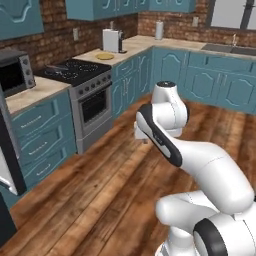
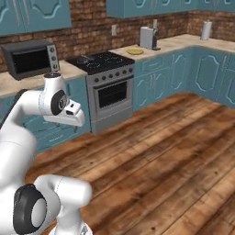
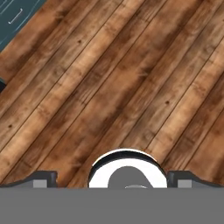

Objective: Place the cold items (carrot and sweet potato) from the fridge in one tupperware on the dining counter. Place the warm items (kebab skewer and hot dog) in the stove area in another tupperware.

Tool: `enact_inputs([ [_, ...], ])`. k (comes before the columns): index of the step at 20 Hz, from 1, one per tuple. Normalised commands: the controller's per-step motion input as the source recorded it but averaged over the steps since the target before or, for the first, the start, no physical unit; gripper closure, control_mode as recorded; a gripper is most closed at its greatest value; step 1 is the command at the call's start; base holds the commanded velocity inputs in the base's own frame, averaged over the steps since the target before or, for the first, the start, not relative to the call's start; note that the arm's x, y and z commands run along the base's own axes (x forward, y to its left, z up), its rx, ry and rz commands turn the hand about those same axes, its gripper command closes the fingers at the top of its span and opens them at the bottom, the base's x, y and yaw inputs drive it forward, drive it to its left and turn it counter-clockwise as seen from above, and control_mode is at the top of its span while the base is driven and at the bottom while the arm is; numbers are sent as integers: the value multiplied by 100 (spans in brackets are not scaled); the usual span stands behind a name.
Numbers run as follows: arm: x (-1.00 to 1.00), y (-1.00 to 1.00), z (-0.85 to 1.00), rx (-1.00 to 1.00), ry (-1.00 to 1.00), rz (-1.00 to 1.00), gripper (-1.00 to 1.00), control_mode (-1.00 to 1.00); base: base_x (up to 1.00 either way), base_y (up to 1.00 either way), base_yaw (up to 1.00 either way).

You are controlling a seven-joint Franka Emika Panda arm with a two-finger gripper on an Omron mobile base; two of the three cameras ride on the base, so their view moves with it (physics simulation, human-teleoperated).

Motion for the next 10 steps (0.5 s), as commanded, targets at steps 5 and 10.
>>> enact_inputs([
  [5,0,0,0,0,0,0,-100,100,100,-19,12],
  [10,0,0,0,0,0,0,-100,100,100,-65,31],
])
